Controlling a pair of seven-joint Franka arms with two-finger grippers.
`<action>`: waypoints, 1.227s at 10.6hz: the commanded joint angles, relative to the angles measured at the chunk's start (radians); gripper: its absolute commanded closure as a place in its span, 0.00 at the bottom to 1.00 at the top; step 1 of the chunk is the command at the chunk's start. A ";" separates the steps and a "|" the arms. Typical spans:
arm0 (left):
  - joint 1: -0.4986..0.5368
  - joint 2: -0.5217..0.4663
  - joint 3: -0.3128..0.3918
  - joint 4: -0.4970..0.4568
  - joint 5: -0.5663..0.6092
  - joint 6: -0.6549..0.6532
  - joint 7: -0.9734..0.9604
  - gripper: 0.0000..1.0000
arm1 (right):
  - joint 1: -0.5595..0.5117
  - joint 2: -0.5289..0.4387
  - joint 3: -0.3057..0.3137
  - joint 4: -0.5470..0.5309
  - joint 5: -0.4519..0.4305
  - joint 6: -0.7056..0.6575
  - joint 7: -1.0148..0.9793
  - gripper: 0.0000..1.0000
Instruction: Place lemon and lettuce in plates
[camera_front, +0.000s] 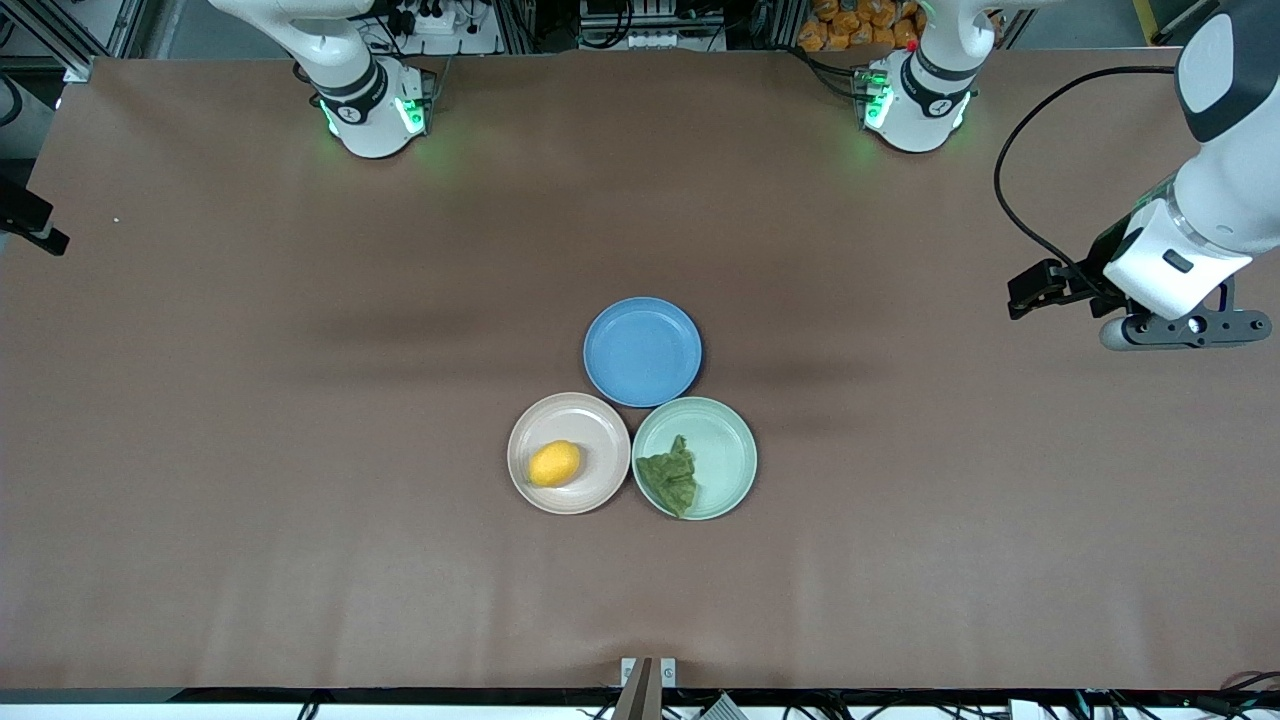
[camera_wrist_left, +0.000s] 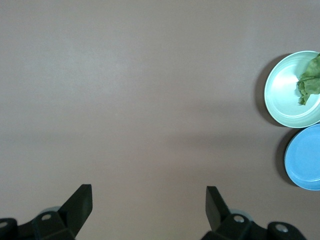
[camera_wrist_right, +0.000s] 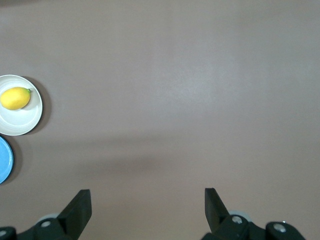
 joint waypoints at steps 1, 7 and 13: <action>0.007 0.010 -0.007 0.040 0.018 -0.036 0.006 0.00 | -0.006 0.000 0.007 -0.006 -0.009 0.009 0.000 0.00; 0.018 -0.012 -0.012 0.094 0.023 -0.126 0.009 0.00 | -0.006 0.002 0.007 -0.008 -0.010 0.009 0.002 0.00; 0.018 -0.079 -0.012 0.060 0.023 -0.151 0.014 0.00 | -0.009 0.005 0.007 -0.012 -0.009 0.010 0.003 0.00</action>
